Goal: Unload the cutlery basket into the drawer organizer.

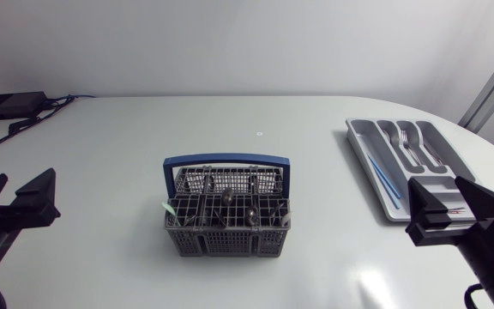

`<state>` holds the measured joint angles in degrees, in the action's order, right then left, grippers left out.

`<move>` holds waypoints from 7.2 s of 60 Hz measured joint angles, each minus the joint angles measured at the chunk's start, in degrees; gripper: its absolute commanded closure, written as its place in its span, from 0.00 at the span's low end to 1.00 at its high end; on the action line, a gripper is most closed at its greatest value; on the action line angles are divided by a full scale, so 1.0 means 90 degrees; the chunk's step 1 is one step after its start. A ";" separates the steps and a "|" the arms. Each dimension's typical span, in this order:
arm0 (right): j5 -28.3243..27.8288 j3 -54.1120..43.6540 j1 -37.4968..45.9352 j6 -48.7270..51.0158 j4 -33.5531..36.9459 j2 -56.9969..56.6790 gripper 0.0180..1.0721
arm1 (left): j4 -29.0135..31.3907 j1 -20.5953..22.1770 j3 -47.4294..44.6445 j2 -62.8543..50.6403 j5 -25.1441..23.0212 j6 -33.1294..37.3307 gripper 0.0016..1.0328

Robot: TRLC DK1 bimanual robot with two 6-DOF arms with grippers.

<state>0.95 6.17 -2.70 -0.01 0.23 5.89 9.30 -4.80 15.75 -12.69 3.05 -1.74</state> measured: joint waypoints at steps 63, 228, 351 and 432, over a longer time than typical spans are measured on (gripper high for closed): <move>-0.1088 0.6657 -0.0971 0.0143 0.5722 0.5933 0.05 | 0.5323 0.2018 0.5122 -0.4337 0.0646 0.1059 0.06; -0.0993 0.7628 -0.3747 -0.0529 0.7337 0.7390 0.05 | 0.5447 0.5814 0.5780 -0.5897 0.1066 0.0180 0.12; -0.0833 0.6647 -0.4155 -0.0522 0.6589 0.7383 0.05 | 0.4000 0.6241 0.4658 -0.7227 0.2256 0.0413 0.38; -0.0833 0.6484 -0.4160 -0.0522 0.6562 0.7378 0.05 | 0.3599 0.6188 0.4456 -0.7334 0.2256 0.0437 0.84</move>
<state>-6.55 64.53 -40.14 -4.71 59.29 72.29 41.69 50.89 55.86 -78.70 23.35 2.20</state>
